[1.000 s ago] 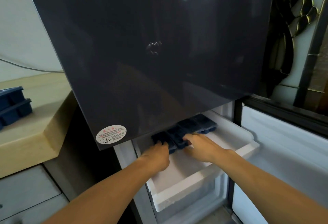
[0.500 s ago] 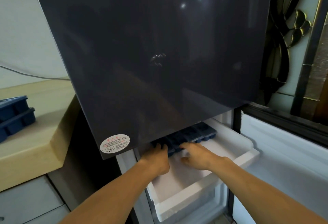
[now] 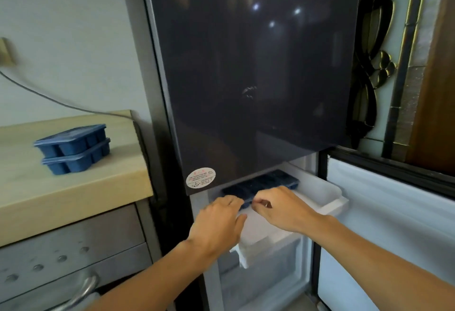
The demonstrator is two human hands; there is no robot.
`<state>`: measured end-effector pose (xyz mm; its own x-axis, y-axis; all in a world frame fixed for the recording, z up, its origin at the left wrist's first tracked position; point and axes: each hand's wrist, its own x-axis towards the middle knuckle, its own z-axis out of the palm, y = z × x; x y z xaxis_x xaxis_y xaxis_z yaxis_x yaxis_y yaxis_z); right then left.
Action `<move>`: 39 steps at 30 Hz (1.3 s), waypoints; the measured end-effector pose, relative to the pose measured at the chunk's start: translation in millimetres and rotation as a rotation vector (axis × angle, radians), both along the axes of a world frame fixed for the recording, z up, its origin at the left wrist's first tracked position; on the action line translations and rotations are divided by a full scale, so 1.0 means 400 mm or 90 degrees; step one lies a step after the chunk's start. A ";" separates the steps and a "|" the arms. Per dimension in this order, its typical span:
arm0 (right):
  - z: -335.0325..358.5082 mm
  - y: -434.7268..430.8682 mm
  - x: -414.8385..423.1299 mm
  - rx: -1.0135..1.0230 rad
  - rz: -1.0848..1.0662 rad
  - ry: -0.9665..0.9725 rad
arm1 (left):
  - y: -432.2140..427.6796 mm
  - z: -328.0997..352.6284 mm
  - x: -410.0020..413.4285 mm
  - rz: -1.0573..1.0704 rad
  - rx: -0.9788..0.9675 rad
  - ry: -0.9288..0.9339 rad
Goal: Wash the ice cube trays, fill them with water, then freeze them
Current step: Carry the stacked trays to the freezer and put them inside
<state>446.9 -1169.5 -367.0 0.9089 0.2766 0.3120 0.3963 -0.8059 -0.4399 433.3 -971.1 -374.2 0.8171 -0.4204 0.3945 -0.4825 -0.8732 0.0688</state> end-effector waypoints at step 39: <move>0.443 0.671 -0.024 0.025 0.109 -0.305 | 0.651 0.393 -0.192 0.325 -0.083 -0.161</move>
